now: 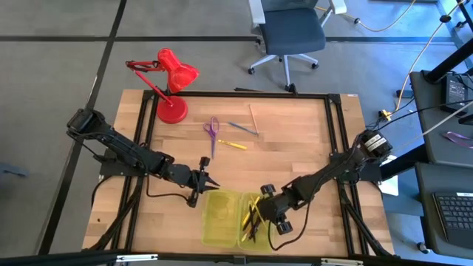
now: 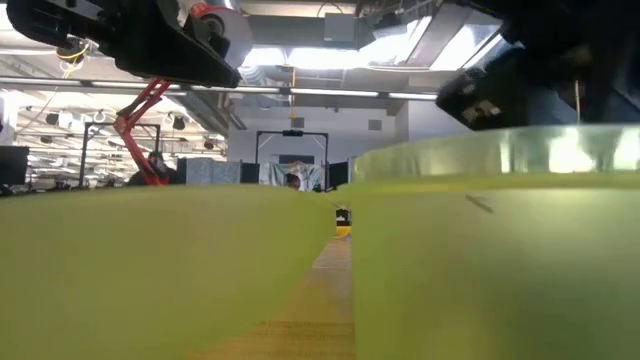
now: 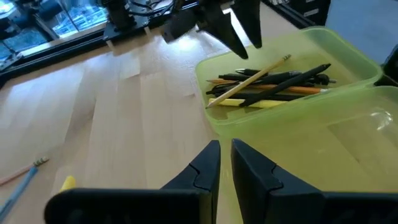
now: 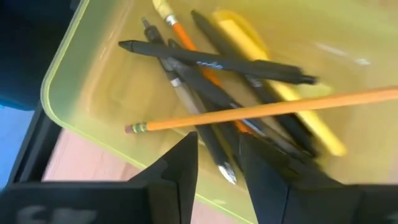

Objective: Pick & place school supplies into a supply box
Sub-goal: Put the yellow pen into the yellow supply box

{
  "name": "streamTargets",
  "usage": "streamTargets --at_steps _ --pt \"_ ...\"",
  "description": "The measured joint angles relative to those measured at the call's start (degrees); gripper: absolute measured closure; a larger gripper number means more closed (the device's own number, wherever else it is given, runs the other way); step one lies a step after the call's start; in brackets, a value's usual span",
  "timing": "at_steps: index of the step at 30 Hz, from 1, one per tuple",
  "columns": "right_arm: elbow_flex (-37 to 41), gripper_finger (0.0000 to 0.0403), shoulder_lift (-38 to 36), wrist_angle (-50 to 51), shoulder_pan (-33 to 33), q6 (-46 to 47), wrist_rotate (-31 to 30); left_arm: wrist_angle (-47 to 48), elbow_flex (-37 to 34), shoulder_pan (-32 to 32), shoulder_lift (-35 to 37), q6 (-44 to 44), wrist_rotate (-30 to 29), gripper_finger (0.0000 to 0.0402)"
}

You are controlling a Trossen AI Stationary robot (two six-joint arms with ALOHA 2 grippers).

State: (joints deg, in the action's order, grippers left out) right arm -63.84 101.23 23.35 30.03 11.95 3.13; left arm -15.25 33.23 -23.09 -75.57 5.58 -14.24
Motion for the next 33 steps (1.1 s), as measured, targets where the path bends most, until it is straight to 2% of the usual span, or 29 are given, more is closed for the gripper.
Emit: streamTargets --at_steps 7,13,18,22,28,33 --pt "2.33 0.028 -9.37 3.07 -5.73 -6.33 -0.42 4.99 0.07 3.46 1.69 -8.27 -7.85 0.0368" --pt "6.92 0.028 -16.42 -1.54 -15.13 -12.84 -0.55 7.38 0.04 9.6 1.6 -9.46 -8.43 0.0373" --pt "10.59 0.028 -16.57 -9.75 -23.12 -21.14 -0.8 8.23 0.04 13.81 1.57 -8.56 -8.48 0.0369" --pt "11.07 0.028 -15.93 -11.76 -27.27 -24.29 -0.74 8.04 0.04 15.58 1.57 -7.34 -8.52 0.0369" --pt "11.07 0.028 -15.84 -13.52 -29.67 -24.24 -0.69 7.24 0.04 16.13 1.57 -8.08 -10.0 0.0372" --pt "11.04 0.028 -15.45 -13.73 -29.82 -22.85 -0.5 5.9 0.04 16.13 1.55 -12.33 -10.18 0.0348"
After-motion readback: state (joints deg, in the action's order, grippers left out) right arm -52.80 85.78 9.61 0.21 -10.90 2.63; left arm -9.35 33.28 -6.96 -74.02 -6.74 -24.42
